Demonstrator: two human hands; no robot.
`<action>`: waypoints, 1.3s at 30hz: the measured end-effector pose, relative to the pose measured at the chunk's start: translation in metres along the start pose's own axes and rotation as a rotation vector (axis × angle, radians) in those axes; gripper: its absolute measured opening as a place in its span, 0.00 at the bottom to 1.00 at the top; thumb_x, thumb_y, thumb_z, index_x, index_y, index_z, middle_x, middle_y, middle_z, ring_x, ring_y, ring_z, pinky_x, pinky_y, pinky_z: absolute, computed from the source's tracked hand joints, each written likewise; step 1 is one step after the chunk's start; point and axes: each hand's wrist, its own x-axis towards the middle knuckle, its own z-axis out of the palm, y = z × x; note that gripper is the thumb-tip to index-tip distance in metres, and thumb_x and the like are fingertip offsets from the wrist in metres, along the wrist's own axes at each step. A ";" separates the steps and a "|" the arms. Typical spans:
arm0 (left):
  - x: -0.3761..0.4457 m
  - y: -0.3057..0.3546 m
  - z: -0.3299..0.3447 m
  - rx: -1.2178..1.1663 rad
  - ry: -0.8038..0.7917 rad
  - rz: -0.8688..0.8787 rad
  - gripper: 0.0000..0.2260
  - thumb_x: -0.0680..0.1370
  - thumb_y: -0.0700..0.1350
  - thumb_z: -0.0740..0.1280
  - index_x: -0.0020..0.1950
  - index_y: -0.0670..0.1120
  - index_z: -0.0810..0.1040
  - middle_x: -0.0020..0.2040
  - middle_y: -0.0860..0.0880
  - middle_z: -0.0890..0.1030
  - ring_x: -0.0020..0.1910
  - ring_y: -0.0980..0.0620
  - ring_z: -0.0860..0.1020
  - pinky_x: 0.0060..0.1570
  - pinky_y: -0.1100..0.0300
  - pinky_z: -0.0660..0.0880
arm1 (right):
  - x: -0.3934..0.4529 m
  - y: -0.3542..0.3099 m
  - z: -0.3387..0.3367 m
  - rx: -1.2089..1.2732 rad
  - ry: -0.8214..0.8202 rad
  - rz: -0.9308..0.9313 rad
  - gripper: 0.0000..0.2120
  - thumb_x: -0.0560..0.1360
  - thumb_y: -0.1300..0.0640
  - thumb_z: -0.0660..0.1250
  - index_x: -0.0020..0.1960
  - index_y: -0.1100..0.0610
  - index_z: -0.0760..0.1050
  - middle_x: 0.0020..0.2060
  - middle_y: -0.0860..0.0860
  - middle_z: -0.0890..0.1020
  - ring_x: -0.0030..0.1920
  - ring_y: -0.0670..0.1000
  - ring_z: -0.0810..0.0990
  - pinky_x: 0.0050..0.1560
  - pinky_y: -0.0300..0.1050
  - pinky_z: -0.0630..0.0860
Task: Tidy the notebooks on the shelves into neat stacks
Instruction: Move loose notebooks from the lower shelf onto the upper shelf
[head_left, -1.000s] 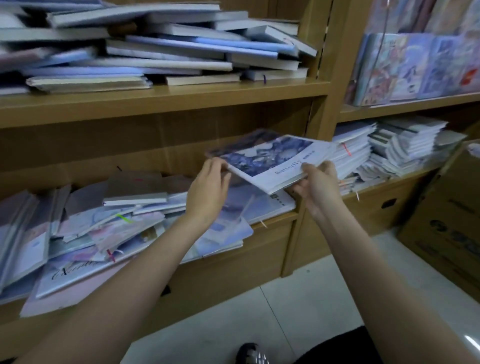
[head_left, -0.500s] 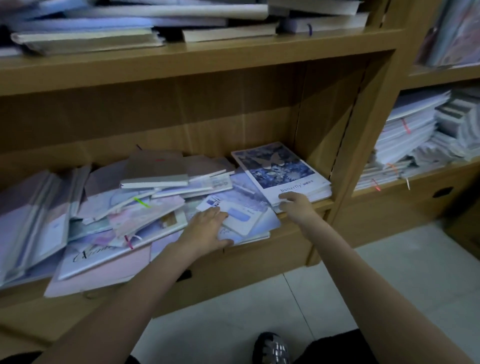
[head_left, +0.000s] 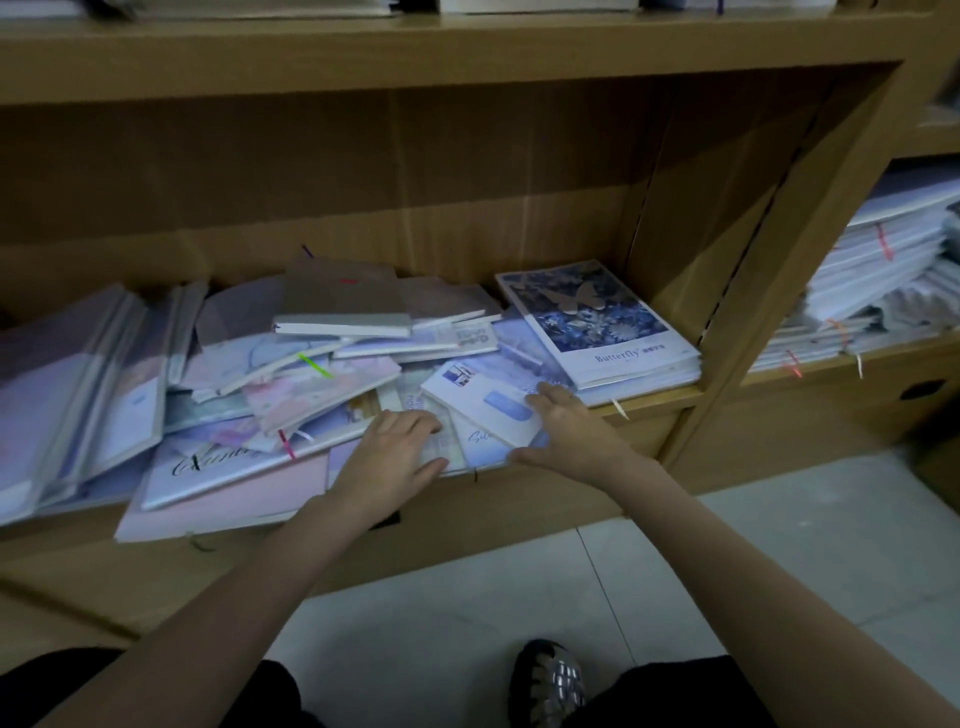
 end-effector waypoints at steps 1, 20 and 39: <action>0.001 0.002 0.002 0.015 -0.006 0.005 0.22 0.78 0.55 0.58 0.67 0.44 0.69 0.65 0.47 0.72 0.64 0.46 0.69 0.67 0.55 0.59 | 0.002 -0.003 0.000 -0.016 -0.013 0.011 0.39 0.72 0.42 0.68 0.74 0.60 0.56 0.75 0.56 0.55 0.75 0.56 0.52 0.73 0.50 0.56; -0.005 0.042 0.020 0.232 0.164 0.180 0.22 0.49 0.38 0.80 0.41 0.46 0.80 0.39 0.47 0.80 0.32 0.45 0.77 0.38 0.59 0.76 | -0.016 -0.009 -0.050 -0.176 0.202 -0.135 0.08 0.77 0.60 0.58 0.42 0.63 0.71 0.30 0.56 0.70 0.35 0.55 0.70 0.35 0.45 0.61; -0.023 -0.009 -0.023 -0.360 0.295 -0.147 0.07 0.71 0.32 0.64 0.45 0.39 0.79 0.50 0.42 0.76 0.46 0.41 0.78 0.49 0.56 0.71 | -0.038 -0.039 -0.161 -0.047 0.743 -0.193 0.12 0.79 0.58 0.60 0.55 0.61 0.79 0.40 0.57 0.82 0.38 0.55 0.80 0.42 0.44 0.76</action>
